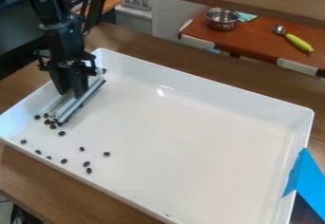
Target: Sweep into pile
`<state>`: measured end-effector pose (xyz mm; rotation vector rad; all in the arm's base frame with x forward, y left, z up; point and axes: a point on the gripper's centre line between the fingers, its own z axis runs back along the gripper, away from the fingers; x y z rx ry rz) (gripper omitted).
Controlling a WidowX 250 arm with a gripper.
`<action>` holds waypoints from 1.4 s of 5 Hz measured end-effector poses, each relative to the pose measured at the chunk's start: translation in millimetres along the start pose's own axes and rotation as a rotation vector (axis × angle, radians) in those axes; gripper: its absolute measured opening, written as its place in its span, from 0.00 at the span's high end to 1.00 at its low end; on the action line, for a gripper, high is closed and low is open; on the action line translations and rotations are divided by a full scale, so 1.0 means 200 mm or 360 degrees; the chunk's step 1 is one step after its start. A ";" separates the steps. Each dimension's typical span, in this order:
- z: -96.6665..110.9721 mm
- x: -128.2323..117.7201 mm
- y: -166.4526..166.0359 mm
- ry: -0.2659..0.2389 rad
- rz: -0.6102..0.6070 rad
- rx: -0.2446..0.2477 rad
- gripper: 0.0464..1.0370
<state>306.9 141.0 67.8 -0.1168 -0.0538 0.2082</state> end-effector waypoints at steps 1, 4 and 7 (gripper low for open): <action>0.03 -0.04 -0.09 0.0077 0.0027 -0.0151 0.71; 0.08 -0.16 -0.79 0.0097 0.0030 -0.0381 0.71; -0.12 -0.36 -0.62 -0.0100 -0.0166 -0.0254 0.71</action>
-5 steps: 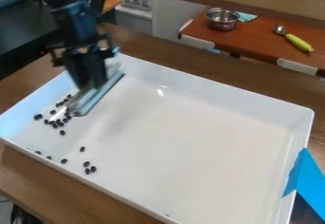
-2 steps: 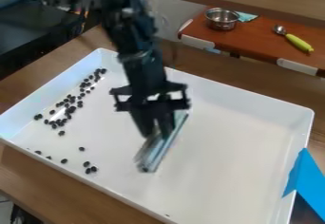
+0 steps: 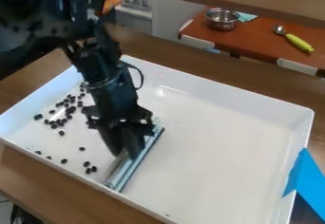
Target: Sweep into pile
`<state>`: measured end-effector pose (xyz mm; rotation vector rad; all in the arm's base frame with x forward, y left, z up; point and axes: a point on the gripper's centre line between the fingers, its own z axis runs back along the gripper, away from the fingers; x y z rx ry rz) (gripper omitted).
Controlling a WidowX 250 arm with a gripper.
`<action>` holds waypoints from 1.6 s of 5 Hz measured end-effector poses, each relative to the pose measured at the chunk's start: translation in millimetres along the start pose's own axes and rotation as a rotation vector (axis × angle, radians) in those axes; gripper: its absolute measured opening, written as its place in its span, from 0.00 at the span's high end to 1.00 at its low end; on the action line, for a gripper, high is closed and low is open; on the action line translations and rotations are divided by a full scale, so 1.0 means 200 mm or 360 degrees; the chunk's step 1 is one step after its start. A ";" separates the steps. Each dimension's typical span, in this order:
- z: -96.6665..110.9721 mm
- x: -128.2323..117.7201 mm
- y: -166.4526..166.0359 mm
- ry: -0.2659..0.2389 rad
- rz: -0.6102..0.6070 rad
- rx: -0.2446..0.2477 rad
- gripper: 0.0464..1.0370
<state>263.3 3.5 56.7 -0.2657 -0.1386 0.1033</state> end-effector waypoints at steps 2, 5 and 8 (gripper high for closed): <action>0.00 0.07 0.12 0.0003 -0.0011 0.0100 0.71; 0.16 0.12 0.49 0.0084 -0.0001 0.0245 0.71; 0.24 0.19 0.56 0.0064 0.0053 0.0251 0.71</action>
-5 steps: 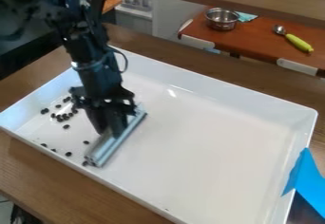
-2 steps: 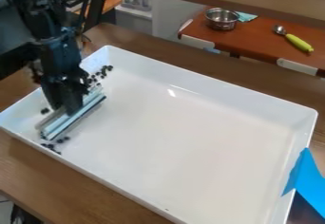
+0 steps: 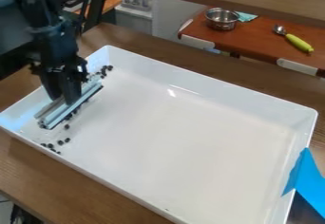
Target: Sweep into pile
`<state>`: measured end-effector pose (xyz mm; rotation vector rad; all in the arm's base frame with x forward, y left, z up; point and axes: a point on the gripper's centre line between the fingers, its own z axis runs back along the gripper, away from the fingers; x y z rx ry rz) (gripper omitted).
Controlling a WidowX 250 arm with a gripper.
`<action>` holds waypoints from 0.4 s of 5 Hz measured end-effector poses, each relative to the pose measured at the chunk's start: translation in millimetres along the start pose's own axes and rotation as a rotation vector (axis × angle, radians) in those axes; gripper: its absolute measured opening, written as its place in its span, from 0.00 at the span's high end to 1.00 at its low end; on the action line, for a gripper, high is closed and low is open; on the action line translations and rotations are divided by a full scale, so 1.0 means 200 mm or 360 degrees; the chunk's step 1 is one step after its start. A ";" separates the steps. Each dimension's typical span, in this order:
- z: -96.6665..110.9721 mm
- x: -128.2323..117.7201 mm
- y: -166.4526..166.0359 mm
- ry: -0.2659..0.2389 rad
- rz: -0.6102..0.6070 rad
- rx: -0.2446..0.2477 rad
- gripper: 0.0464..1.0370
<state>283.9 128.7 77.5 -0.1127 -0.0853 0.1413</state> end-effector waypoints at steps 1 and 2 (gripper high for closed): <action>0.03 0.01 -0.10 0.0050 0.0046 -0.0135 0.71; 0.01 -0.01 -0.19 0.0069 0.0033 -0.0154 0.71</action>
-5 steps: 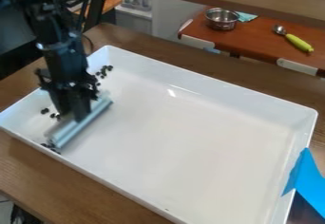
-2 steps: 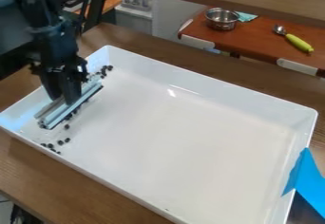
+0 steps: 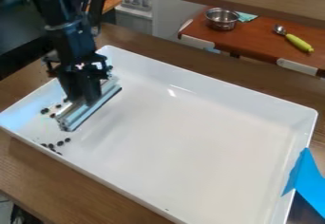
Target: Sweep into pile
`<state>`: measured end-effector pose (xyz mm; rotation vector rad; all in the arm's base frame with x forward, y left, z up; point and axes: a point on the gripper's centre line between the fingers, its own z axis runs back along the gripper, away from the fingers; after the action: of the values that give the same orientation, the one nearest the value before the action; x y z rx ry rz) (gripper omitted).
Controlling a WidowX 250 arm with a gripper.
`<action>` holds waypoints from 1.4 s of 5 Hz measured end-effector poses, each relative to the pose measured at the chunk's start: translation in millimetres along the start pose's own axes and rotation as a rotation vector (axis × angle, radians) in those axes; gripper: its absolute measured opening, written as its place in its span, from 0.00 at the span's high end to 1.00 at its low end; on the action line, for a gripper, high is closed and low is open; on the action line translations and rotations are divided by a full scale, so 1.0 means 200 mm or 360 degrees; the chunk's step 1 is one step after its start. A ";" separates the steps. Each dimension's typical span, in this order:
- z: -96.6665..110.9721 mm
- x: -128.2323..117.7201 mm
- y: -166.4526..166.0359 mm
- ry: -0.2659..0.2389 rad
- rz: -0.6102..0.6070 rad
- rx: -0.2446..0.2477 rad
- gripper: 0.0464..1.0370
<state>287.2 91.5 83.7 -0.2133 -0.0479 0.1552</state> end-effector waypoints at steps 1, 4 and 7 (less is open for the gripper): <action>-0.11 -0.05 0.01 -0.0009 -0.0057 0.0104 0.71; -0.02 0.03 0.24 -0.0017 -0.0026 0.0207 0.71; 0.06 -0.01 -0.09 -0.0044 0.0056 0.0009 0.71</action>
<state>286.5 75.8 99.3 -0.2062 -0.0715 0.1935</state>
